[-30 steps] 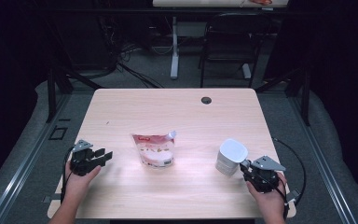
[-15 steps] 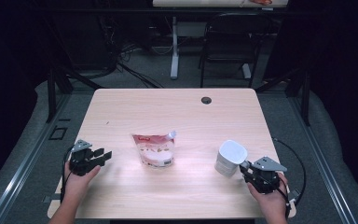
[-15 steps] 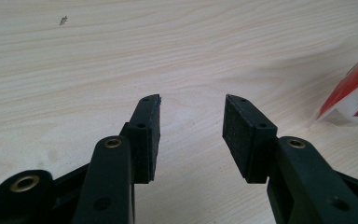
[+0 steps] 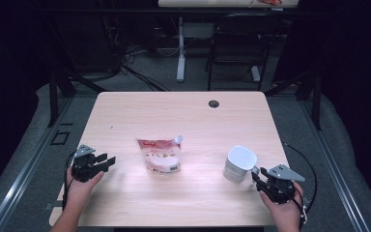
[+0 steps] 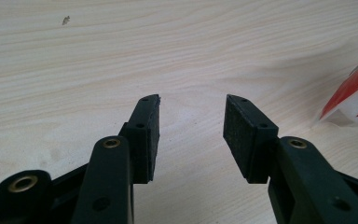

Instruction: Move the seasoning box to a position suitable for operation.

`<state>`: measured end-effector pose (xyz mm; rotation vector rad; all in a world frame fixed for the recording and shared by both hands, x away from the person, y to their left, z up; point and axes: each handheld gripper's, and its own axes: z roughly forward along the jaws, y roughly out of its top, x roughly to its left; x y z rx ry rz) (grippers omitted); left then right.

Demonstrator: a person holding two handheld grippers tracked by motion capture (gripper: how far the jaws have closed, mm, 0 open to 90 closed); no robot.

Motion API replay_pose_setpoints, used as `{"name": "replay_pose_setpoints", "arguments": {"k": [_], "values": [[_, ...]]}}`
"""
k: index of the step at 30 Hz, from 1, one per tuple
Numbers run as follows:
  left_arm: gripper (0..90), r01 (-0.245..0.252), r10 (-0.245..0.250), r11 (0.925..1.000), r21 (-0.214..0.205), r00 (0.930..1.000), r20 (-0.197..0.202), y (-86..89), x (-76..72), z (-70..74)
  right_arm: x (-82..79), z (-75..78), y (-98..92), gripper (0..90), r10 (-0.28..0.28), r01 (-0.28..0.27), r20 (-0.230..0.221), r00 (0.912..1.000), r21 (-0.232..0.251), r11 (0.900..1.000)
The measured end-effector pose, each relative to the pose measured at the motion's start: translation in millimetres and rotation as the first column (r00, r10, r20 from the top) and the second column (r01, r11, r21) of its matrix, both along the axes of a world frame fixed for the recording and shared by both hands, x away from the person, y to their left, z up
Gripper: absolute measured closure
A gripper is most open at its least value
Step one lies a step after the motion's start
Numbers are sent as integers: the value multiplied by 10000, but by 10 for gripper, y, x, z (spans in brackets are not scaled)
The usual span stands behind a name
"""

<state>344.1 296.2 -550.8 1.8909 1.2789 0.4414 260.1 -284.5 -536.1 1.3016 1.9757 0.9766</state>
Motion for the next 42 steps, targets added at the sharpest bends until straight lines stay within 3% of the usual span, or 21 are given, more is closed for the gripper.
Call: {"name": "replay_pose_setpoints", "arguments": {"k": [6, 10, 14, 19, 24, 33, 42], "values": [[558, -22, 22, 10000, -19, 10000, 39, 3, -6, 6, 5, 8, -17, 629, -296, 296, 16, 9996, -62, 9995], [557, -29, 29, 10000, 19, 10000, 8, 0, 2, -4, 50, 1, -81, 632, -650, 649, 74, 9979, 167, 9978], [557, -16, 16, 10000, 23, 10000, 14, -5, 2, -3, 86, 15, -135, 698, -881, 877, 104, 9961, 303, 9957], [556, 26, -26, 10000, -7, 9999, -113, -1, 11, -12, 149, 11, -127, 786, -616, 616, -21, 9981, 307, 9976], [557, 59, -58, 10000, 44, 9999, -153, 2, 8, -4, 234, 12, -123, 811, -581, 581, -7, 9983, 50, 9983], [557, 48, -47, 10000, 83, 9999, -162, 3, 9, -5, 405, -5, -118, 813, -262, 261, 43, 9996, 100, 9996], [557, 45, -44, 9999, 100, 9998, -174, -4, 13, -9, 458, -5, -52, 811, 29, -30, 8, 10000, 184, 9998]]}}
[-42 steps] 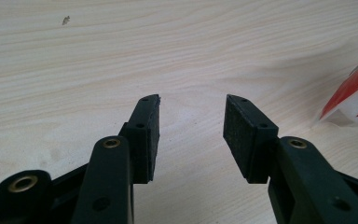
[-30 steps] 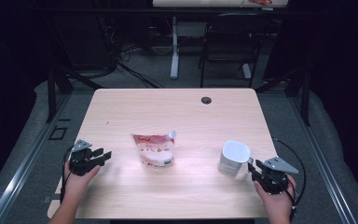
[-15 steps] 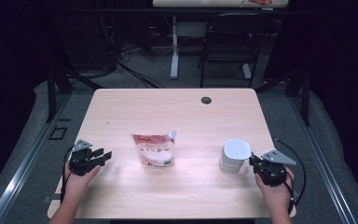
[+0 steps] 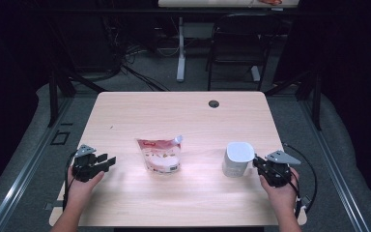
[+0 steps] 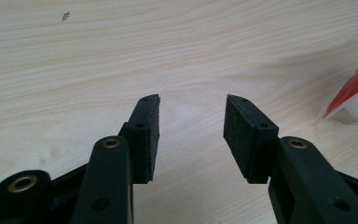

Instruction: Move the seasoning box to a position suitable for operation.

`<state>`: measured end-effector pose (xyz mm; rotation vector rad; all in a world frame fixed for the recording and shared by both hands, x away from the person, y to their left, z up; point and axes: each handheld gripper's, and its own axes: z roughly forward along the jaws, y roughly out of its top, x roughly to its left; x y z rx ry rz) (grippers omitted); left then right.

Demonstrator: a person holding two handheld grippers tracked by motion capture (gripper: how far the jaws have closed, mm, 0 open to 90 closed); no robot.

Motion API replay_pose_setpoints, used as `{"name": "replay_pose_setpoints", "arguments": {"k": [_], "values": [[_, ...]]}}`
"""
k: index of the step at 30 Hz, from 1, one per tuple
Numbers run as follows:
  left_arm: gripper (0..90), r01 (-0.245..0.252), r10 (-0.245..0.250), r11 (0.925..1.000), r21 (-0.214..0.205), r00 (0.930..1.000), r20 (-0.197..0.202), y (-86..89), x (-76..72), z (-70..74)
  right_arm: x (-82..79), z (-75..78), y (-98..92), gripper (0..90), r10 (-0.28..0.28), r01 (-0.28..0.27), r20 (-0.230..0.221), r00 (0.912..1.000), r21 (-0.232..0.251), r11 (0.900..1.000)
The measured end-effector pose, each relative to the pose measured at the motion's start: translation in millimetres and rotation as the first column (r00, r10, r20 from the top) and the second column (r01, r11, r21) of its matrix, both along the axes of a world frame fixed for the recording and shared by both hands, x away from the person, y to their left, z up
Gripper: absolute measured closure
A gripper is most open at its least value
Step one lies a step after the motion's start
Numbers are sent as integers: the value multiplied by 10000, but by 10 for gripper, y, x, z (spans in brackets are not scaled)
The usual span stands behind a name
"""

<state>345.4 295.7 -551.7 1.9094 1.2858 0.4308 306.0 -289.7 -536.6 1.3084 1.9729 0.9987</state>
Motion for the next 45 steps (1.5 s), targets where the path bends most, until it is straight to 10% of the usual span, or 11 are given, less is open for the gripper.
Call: {"name": "replay_pose_setpoints", "arguments": {"k": [9, 18, 30, 45], "values": [[558, -44, 45, 10000, -66, 9999, 123, 5, -2, -1, -41, 46, -19, 755, 168, -165, -51, 9998, 467, 9988], [558, -53, 54, 10000, -69, 9999, 100, 6, -4, -2, -148, 219, 7, 657, -113, 105, -142, 9998, -520, 9986], [555, -51, 51, 10000, 64, 10000, -7, -12, 6, -18, -30, 626, -121, 773, -691, 723, -415, 9967, 799, 9942], [558, 29, -28, 9999, 96, 9999, -122, -27, 10, -30, 241, 930, 88, 853, -561, 555, -1094, 9924, -87, 9984]]}}
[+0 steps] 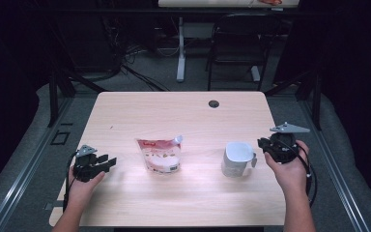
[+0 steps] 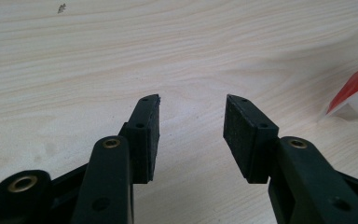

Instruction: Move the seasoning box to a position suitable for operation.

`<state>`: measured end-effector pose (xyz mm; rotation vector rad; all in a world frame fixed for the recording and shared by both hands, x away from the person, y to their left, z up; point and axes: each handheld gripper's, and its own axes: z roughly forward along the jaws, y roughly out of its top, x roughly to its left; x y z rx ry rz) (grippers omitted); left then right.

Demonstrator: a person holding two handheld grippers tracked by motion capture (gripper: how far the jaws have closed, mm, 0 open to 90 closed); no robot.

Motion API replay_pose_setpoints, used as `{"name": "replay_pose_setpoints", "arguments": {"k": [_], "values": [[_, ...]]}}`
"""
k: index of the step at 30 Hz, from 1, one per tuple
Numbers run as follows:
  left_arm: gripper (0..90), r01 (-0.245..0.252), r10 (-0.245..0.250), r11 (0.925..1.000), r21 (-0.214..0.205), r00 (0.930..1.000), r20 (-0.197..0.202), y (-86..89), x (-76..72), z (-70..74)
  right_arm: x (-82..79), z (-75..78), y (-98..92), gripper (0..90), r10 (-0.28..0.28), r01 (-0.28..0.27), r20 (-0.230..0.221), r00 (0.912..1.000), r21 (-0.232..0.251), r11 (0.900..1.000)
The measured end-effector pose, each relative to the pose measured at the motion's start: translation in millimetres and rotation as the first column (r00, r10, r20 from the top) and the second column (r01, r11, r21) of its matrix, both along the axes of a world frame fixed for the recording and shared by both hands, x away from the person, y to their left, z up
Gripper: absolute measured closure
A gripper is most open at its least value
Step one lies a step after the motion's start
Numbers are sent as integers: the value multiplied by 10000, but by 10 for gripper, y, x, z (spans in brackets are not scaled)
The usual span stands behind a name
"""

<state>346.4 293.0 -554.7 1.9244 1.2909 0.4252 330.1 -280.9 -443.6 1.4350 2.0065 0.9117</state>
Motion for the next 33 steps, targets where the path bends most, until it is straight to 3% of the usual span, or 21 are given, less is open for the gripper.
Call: {"name": "replay_pose_setpoints", "arguments": {"k": [3, 14, 24, 33], "values": [[557, 68, -68, 9998, 168, 10000, 14, -12, -9, 0, -9, -26, 34, 900, 132, -131, -74, 9999, 31, 9999], [557, 10, -12, 9998, 184, 10000, 65, -9, -4, -6, -9, -166, 112, 900, 480, -459, -382, 9981, 541, 9975], [557, -33, 31, 9999, 147, 10000, 94, -5, -4, -5, 12, -225, 164, 900, 463, -440, -585, 9972, 402, 9982], [556, -38, 37, 9999, 159, 10000, 91, -2, -6, -1, 12, -244, 107, 900, 300, -254, -542, 9981, 838, 9962]]}}
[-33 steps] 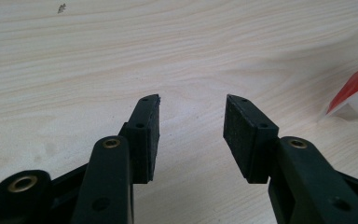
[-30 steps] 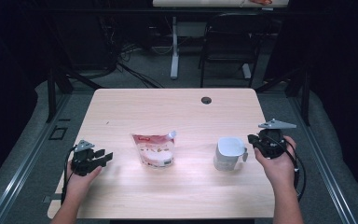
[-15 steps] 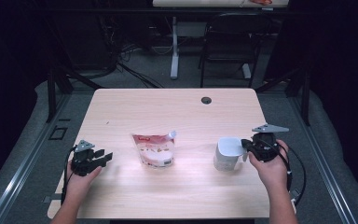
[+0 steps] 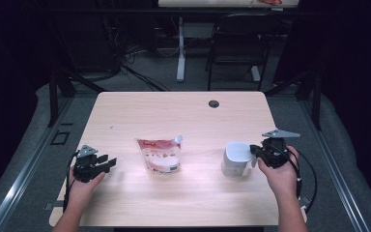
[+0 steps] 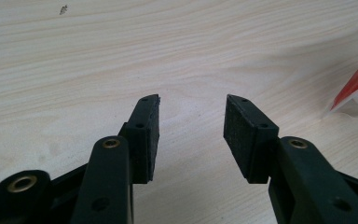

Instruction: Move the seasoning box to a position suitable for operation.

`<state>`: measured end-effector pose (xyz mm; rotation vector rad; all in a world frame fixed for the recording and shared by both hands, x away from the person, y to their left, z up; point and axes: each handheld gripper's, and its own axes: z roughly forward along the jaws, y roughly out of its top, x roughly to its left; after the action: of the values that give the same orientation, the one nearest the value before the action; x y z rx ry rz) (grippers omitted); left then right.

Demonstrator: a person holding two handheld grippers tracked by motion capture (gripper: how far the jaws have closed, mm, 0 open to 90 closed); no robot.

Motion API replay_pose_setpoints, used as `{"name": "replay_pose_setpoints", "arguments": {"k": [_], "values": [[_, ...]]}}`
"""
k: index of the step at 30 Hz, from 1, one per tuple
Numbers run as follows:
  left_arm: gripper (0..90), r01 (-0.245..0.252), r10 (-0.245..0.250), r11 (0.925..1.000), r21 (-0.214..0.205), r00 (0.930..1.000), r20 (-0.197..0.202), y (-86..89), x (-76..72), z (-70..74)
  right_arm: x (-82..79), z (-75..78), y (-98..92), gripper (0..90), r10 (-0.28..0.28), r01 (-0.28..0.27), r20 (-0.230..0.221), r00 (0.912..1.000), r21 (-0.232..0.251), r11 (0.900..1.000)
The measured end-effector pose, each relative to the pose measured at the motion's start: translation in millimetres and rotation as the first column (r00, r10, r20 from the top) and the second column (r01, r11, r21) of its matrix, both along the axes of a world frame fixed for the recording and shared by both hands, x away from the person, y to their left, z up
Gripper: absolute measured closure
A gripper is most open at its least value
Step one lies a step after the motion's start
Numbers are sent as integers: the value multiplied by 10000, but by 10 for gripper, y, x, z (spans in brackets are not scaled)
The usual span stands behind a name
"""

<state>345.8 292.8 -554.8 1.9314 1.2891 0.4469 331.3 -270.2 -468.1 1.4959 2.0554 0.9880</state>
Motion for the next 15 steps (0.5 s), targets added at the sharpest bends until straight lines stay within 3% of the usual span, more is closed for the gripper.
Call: {"name": "replay_pose_setpoints", "arguments": {"k": [15], "values": [[556, 12, -12, 10000, 2, 10000, 13, 3, 0, 2, 2, -49, -115, 900, -84, 97, -111, 9999, 1189, 9929]]}}
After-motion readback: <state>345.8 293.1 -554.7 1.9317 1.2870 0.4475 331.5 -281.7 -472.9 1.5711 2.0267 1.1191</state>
